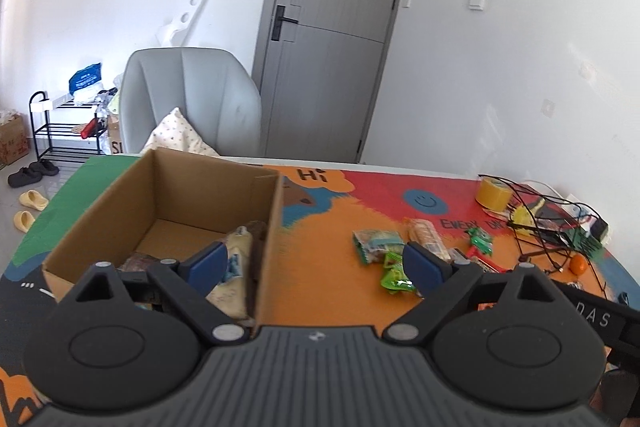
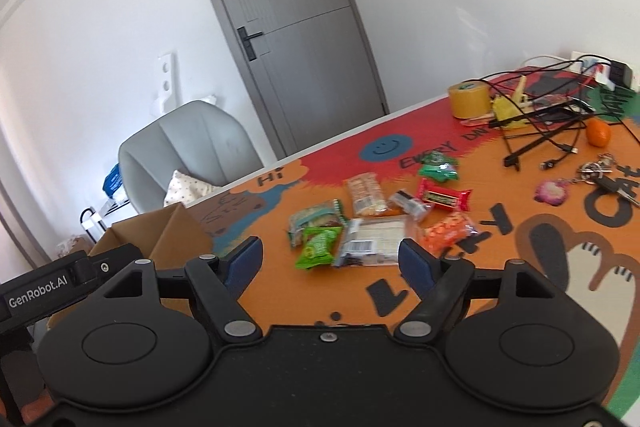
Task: Organize snacks
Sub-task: 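Move both grippers back over the snack pile, then grasp the green candy pack with the left gripper while the right grasps the orange candy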
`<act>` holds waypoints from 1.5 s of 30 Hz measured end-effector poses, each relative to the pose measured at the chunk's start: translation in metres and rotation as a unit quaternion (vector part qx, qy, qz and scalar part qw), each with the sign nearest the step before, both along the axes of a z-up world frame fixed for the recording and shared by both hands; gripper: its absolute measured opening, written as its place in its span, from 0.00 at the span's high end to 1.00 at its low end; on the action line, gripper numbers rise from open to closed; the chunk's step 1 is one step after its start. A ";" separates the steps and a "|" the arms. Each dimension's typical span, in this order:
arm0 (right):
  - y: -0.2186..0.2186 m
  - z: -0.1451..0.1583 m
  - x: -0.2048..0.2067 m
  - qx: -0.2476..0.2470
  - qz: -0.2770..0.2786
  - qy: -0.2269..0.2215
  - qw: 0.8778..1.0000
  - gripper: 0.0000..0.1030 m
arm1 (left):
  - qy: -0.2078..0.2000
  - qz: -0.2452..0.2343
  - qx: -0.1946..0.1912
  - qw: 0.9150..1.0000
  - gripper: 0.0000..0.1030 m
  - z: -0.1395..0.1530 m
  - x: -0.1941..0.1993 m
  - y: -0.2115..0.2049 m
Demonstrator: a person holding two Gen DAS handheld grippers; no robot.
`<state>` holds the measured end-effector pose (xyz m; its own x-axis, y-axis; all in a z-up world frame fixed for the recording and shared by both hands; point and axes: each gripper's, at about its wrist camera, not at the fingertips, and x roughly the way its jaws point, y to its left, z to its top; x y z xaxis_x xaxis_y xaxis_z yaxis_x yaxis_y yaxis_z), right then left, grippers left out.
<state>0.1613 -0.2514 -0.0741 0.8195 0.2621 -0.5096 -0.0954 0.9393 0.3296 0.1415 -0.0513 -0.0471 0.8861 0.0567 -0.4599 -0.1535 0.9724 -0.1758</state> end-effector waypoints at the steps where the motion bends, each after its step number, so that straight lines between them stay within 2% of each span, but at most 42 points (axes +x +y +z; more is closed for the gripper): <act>1: -0.004 -0.001 0.000 0.001 -0.004 0.001 1.000 0.27 | 0.001 -0.004 0.001 1.000 0.09 -0.001 0.001 -0.004; 8: -0.029 -0.013 0.003 0.013 -0.033 0.014 0.999 0.27 | 0.000 -0.033 0.007 0.999 0.09 -0.006 0.011 -0.027; 10: -0.036 -0.018 0.006 0.018 -0.041 0.019 0.999 0.31 | 0.001 -0.039 0.007 0.999 0.09 -0.009 0.016 -0.032; 18: -0.051 -0.038 0.026 0.046 -0.047 0.042 0.997 0.58 | 0.016 -0.048 0.011 0.999 0.11 -0.024 0.041 -0.044; 22: -0.056 -0.049 0.040 0.056 -0.055 0.057 0.995 0.60 | 0.023 -0.049 0.014 0.998 0.13 -0.030 0.054 -0.046; 35: -0.067 -0.070 0.083 0.046 -0.076 0.088 0.992 0.60 | 0.067 -0.048 0.010 0.997 0.34 -0.050 0.106 -0.053; 45: -0.071 -0.079 0.105 0.048 -0.074 0.105 0.991 0.70 | 0.097 -0.056 0.010 0.994 0.37 -0.072 0.136 -0.066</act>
<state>0.2660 -0.3220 -0.1536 0.7305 0.2029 -0.6521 0.1210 0.9013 0.4159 0.2775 -0.1177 -0.1195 0.7818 -0.0266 -0.6229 -0.0724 0.9885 -0.1331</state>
